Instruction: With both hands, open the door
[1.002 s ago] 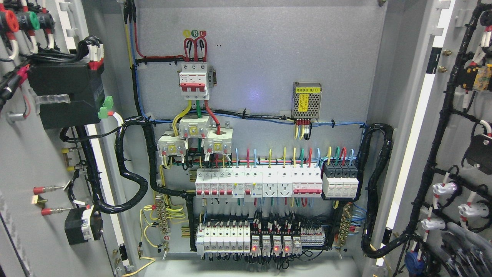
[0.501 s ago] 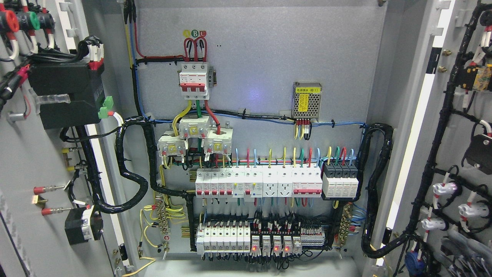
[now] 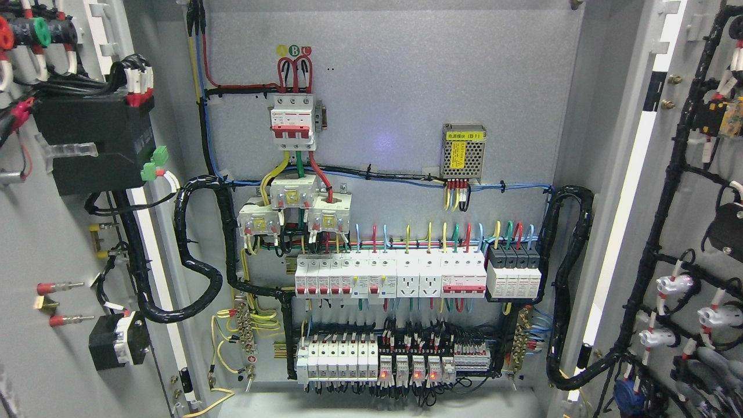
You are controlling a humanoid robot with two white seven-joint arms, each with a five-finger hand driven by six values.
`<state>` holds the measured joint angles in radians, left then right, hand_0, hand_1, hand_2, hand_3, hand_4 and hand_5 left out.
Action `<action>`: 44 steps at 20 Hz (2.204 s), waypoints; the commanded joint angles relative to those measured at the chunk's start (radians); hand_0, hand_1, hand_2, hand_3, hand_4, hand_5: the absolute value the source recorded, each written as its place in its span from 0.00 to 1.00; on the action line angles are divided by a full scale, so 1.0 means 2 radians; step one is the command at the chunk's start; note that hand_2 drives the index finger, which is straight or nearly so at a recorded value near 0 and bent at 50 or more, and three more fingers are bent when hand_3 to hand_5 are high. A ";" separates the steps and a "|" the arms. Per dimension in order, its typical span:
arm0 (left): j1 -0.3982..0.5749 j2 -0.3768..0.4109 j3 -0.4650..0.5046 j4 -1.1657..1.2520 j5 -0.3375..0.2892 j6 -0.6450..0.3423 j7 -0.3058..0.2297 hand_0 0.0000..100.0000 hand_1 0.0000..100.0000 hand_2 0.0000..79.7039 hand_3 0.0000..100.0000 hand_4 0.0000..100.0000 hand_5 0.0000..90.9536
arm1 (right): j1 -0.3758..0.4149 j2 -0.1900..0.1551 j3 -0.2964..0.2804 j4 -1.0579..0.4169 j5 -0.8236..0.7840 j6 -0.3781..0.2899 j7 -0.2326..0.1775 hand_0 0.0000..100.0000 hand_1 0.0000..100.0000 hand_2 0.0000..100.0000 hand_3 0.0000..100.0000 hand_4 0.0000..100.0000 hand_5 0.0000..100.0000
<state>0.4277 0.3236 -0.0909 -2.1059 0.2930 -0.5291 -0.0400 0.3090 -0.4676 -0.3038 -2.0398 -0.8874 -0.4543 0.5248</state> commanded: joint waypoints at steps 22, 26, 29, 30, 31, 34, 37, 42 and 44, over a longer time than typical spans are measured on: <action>0.018 0.074 0.160 0.004 0.159 0.001 -0.001 0.00 0.00 0.00 0.00 0.00 0.00 | 0.018 -0.002 -0.044 0.059 -0.053 0.001 0.015 0.00 0.00 0.00 0.00 0.00 0.00; 0.019 0.088 0.190 0.014 0.185 0.002 -0.001 0.00 0.00 0.00 0.00 0.00 0.00 | 0.023 -0.014 -0.055 0.062 -0.084 0.001 0.015 0.00 0.00 0.00 0.00 0.00 0.00; 0.019 0.094 0.190 0.034 0.188 0.002 -0.001 0.00 0.00 0.00 0.00 0.00 0.00 | 0.023 -0.015 -0.062 0.066 -0.086 0.001 0.015 0.00 0.00 0.00 0.00 0.00 0.00; 0.018 0.095 0.191 0.040 0.188 0.002 -0.001 0.00 0.00 0.00 0.00 0.00 0.00 | 0.025 -0.015 -0.063 0.065 -0.086 0.001 0.015 0.00 0.00 0.00 0.00 0.00 0.00; 0.018 0.097 0.192 0.047 0.191 0.002 -0.001 0.00 0.00 0.00 0.00 0.00 0.00 | 0.025 -0.015 -0.063 0.065 -0.086 0.001 0.015 0.00 0.00 0.00 0.00 0.00 0.00; 0.018 0.110 0.194 0.070 0.214 0.002 -0.001 0.00 0.00 0.00 0.00 0.00 0.00 | 0.026 -0.015 -0.063 0.070 -0.087 0.002 0.015 0.00 0.00 0.00 0.00 0.00 0.00; 0.017 0.118 0.208 0.085 0.229 0.002 -0.001 0.00 0.00 0.00 0.00 0.00 0.00 | 0.026 -0.015 -0.063 0.083 -0.087 0.002 0.015 0.00 0.00 0.00 0.00 0.00 0.00; 0.015 0.130 0.227 0.105 0.253 0.004 -0.001 0.00 0.00 0.00 0.00 0.00 0.00 | 0.023 -0.023 -0.064 0.094 -0.092 0.003 0.014 0.00 0.00 0.00 0.00 0.00 0.00; 0.013 0.137 0.230 0.113 0.261 0.005 -0.001 0.00 0.00 0.00 0.00 0.00 0.00 | 0.023 -0.024 -0.067 0.093 -0.105 0.005 0.014 0.00 0.00 0.00 0.00 0.00 0.00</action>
<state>0.4602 0.5342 0.2962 -1.9718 0.7653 -0.5216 -0.0437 0.3582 -0.4982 -0.4200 -1.8919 -1.0684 -0.4479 0.5534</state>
